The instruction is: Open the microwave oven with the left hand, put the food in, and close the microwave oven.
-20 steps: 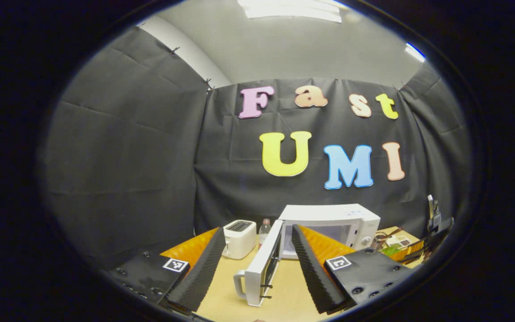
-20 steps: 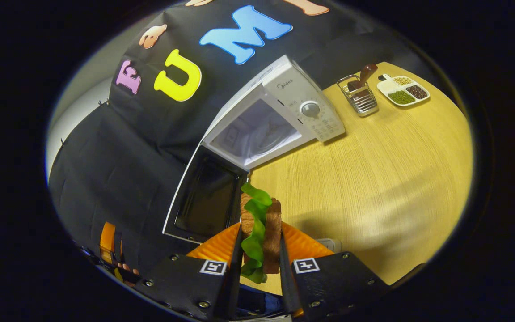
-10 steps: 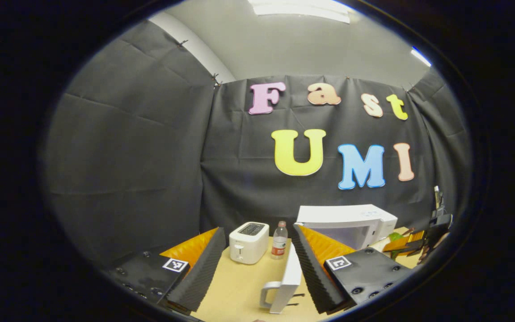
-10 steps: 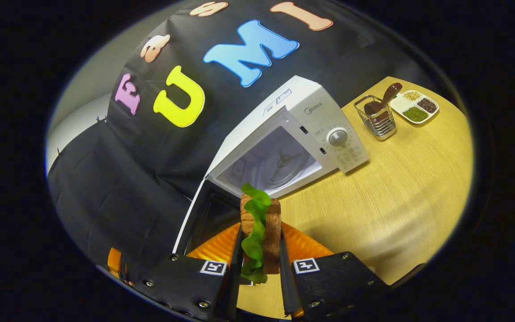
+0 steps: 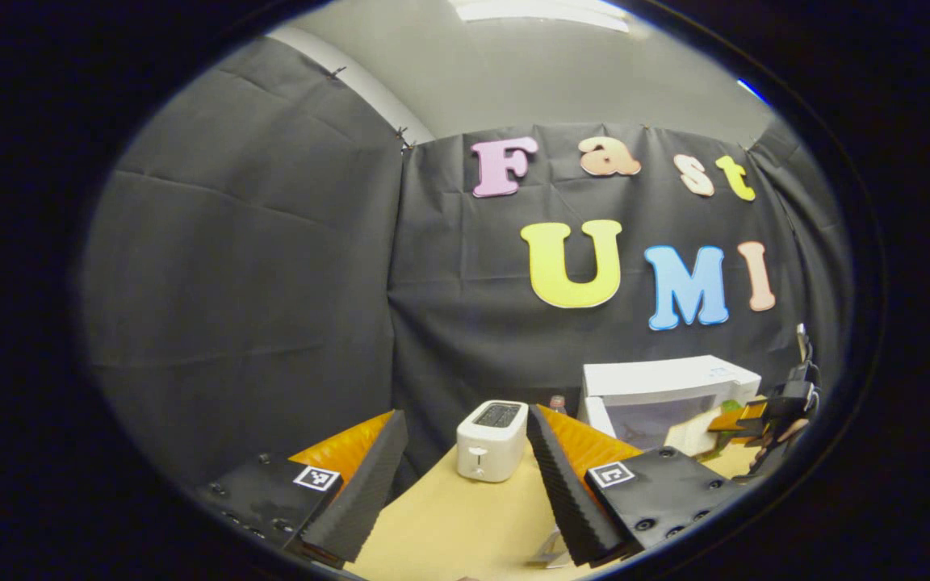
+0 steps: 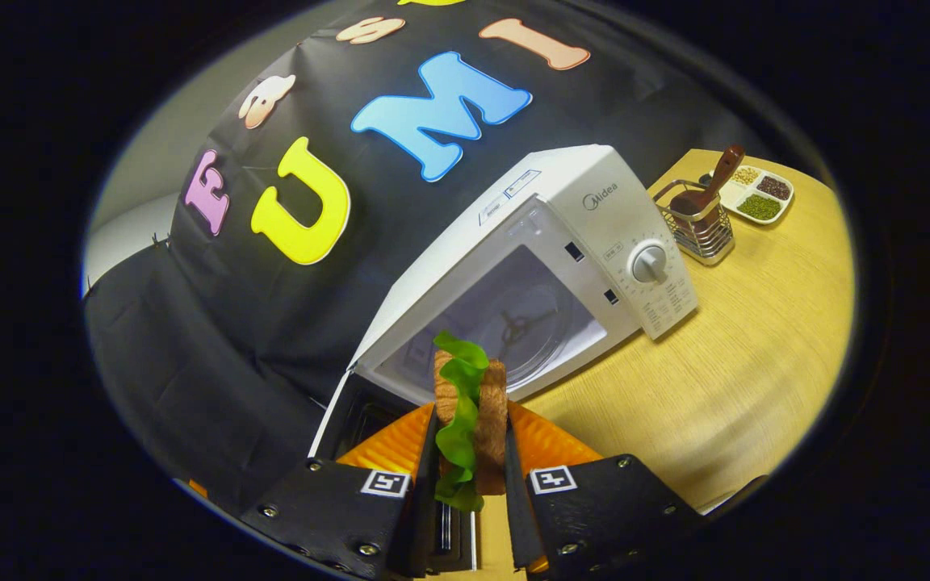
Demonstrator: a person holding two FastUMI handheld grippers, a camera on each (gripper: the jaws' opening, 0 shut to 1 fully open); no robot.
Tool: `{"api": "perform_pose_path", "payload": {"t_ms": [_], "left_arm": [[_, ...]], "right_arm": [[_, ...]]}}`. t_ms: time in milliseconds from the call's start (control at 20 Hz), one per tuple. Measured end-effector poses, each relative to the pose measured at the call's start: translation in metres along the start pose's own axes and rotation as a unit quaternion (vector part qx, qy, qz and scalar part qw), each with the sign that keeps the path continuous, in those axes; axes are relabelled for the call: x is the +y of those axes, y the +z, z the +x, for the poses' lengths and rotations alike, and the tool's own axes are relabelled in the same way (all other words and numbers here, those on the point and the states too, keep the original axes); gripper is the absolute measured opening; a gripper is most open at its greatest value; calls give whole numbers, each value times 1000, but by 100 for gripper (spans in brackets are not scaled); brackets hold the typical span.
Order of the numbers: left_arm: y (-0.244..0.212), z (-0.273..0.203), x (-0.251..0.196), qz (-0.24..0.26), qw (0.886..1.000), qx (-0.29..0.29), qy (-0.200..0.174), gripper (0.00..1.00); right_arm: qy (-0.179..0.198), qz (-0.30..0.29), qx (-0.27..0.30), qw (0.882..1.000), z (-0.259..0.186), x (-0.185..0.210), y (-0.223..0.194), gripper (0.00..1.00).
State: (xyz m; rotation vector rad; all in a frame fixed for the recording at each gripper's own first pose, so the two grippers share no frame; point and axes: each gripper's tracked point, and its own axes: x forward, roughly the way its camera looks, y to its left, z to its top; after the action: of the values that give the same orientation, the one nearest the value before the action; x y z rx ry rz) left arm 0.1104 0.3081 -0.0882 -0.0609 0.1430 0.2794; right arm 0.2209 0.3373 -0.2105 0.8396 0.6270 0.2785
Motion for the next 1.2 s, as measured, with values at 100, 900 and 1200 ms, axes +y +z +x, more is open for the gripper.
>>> {"api": "perform_pose_path", "payload": {"t_ms": [100,900,1200], "left_arm": [[-1,5,12,-6,1000,3,8,95],[-53,11,59,20,995,67,64,95],[-56,17,60,22,995,68,63,97]], "right_arm": [[5,-8,-28,1000,17,7,8,40],[-31,8,-96,995,147,-26,12,39],[-60,5,-97,993,179,-50,18,39]]}}
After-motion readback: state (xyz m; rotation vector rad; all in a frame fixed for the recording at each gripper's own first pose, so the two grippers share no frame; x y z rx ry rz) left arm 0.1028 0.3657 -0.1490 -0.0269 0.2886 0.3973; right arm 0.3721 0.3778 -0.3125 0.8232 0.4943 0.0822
